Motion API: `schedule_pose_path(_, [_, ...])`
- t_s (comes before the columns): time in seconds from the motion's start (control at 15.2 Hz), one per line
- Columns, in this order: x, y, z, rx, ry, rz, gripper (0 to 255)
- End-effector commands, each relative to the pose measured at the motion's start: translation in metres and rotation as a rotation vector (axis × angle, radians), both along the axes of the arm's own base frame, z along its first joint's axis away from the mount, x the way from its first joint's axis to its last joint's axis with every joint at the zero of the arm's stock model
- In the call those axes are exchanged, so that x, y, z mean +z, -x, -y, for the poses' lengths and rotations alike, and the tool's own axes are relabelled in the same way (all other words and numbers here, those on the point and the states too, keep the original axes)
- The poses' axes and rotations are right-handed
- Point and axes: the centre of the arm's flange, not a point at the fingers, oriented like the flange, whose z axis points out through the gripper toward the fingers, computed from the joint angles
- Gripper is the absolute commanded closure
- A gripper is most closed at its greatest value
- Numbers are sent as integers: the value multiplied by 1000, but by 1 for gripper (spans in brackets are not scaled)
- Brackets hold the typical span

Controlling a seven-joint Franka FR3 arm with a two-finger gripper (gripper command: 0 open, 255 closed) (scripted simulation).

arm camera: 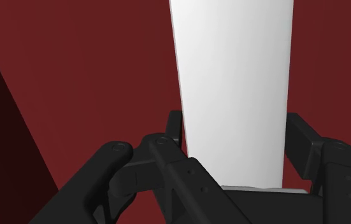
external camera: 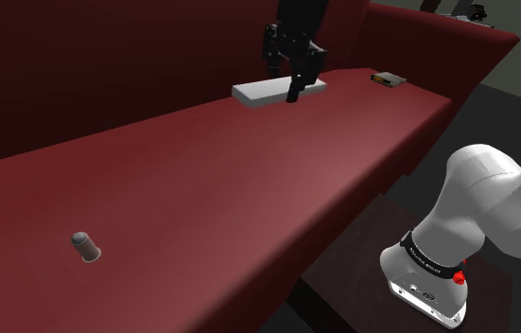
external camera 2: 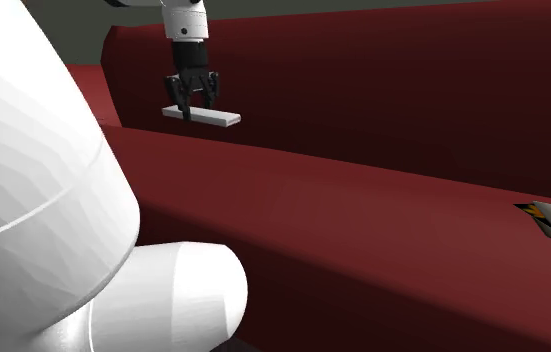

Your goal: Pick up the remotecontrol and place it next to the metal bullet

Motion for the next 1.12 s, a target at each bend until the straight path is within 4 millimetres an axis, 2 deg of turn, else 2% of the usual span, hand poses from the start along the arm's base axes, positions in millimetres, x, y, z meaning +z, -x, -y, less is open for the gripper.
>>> schedule_pose_path(0.0, [0, -6, -27, 0, -1, 0, 255])
schedule_pose_path(1.06, [0, -42, -235, 0, -1, 0, 255])
